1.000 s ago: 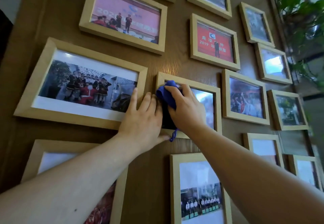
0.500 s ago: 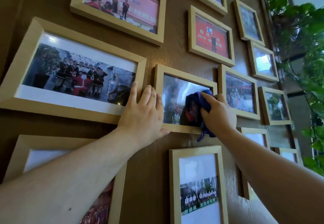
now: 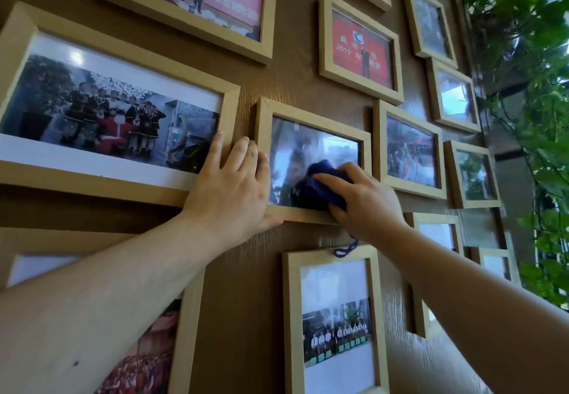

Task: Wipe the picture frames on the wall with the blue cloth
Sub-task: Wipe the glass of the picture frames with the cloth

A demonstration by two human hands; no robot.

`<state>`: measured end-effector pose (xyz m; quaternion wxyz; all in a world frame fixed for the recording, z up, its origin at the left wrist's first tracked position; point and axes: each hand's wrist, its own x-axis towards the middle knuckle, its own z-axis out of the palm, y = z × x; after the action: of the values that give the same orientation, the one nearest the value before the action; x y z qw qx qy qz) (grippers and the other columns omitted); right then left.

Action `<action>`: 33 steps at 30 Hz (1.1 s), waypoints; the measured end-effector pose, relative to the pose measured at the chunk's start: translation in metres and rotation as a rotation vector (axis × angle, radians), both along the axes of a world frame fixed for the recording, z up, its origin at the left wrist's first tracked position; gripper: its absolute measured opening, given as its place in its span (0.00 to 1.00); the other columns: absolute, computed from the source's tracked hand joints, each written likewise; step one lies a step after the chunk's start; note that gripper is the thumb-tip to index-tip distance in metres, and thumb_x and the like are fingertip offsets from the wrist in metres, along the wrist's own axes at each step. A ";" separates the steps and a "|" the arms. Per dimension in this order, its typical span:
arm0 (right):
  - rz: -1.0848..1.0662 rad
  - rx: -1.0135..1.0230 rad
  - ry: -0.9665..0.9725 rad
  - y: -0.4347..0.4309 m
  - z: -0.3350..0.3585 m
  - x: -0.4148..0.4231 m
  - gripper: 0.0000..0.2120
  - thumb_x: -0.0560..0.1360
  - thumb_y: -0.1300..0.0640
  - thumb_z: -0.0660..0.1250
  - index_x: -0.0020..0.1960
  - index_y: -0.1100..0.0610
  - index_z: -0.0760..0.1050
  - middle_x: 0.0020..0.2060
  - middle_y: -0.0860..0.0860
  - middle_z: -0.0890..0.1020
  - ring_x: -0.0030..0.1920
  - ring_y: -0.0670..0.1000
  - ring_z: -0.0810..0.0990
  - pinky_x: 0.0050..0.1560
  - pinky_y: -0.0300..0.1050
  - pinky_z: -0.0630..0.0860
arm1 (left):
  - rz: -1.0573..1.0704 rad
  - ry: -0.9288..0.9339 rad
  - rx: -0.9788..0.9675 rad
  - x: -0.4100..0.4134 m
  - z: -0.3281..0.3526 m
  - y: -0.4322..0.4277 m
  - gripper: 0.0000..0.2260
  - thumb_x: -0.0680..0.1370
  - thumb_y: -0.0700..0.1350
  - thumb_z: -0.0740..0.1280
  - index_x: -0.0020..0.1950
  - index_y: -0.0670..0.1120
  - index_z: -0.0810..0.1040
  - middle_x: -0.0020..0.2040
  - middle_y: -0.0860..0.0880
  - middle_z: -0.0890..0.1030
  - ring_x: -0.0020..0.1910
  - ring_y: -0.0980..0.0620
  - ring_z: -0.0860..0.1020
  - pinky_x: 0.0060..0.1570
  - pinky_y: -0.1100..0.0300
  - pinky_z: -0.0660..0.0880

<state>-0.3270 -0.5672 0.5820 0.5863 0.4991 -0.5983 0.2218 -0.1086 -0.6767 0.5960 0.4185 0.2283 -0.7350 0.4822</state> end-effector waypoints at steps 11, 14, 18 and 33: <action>0.011 -0.090 -0.243 -0.003 -0.018 -0.002 0.21 0.72 0.50 0.65 0.64 0.46 0.68 0.53 0.51 0.73 0.41 0.51 0.73 0.30 0.38 0.61 | -0.009 0.004 0.009 -0.001 -0.002 -0.001 0.46 0.70 0.72 0.56 0.73 0.37 0.58 0.72 0.34 0.65 0.74 0.38 0.60 0.71 0.34 0.54; 0.132 0.044 -0.118 -0.012 -0.014 0.027 0.21 0.72 0.49 0.63 0.65 0.45 0.66 0.54 0.51 0.73 0.41 0.47 0.70 0.32 0.35 0.60 | -0.010 0.015 0.021 -0.002 -0.002 0.000 0.45 0.70 0.71 0.56 0.73 0.37 0.58 0.73 0.34 0.65 0.74 0.38 0.59 0.71 0.34 0.53; 0.235 0.158 -0.056 -0.020 -0.004 0.054 0.22 0.72 0.48 0.63 0.66 0.46 0.67 0.54 0.51 0.73 0.41 0.49 0.72 0.33 0.38 0.65 | -0.025 0.015 0.028 -0.001 -0.001 0.001 0.44 0.70 0.71 0.53 0.72 0.37 0.60 0.71 0.34 0.67 0.73 0.38 0.61 0.71 0.34 0.54; -0.035 0.191 -0.071 0.017 -0.016 -0.007 0.22 0.71 0.45 0.61 0.64 0.44 0.65 0.52 0.48 0.74 0.40 0.48 0.71 0.33 0.41 0.63 | 0.004 0.022 0.036 -0.003 -0.002 0.001 0.47 0.69 0.72 0.58 0.73 0.37 0.56 0.74 0.35 0.63 0.74 0.39 0.58 0.72 0.34 0.52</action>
<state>-0.3336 -0.5503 0.5664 0.5182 0.5338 -0.6460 0.1710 -0.1120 -0.6752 0.5942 0.4215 0.2428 -0.7384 0.4671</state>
